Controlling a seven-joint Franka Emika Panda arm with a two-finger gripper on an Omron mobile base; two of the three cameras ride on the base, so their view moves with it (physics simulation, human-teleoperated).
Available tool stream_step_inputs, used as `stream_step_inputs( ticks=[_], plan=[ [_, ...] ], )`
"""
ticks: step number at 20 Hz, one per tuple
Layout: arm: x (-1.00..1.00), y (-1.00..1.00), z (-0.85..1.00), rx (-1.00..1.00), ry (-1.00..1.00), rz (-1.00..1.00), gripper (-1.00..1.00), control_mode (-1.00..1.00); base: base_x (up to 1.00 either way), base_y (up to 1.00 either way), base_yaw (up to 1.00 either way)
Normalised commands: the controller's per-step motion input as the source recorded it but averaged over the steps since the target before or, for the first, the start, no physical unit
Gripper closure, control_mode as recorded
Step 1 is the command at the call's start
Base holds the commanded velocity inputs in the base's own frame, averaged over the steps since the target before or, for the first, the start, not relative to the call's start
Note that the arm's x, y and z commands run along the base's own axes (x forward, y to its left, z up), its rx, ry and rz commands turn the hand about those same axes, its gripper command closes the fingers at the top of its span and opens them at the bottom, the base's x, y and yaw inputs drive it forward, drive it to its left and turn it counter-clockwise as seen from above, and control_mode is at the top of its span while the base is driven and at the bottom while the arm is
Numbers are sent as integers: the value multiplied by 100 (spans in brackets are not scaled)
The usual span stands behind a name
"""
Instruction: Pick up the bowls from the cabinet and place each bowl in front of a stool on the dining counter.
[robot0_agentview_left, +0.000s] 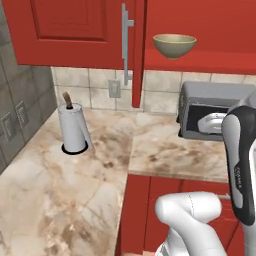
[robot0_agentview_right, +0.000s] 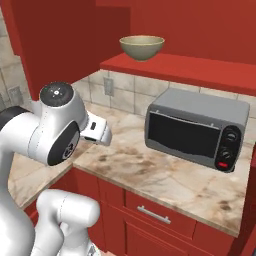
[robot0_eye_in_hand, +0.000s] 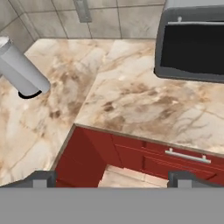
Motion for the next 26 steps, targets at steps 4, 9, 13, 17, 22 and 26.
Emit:
stream_step_inputs(
  ticks=[4, 9, 13, 17, 22, 26],
  plan=[
    [0, 0, 0, 0, 0, 0, -100, 100, 57, 0, -5],
    [0, 0, 0, 0, 0, 0, -100, 100, 63, 0, -9],
    [0, 0, 0, 0, 0, 0, -100, 100, 55, 1, -10],
    [0, 0, 0, 0, 0, 0, -100, 100, 16, 0, 0],
    [0, 0, 0, 0, 0, 0, -100, -100, 0, 0, 0],
    [0, -4, 15, 5, 0, 0, -100, -100, 0, 0, 0]
  ],
)
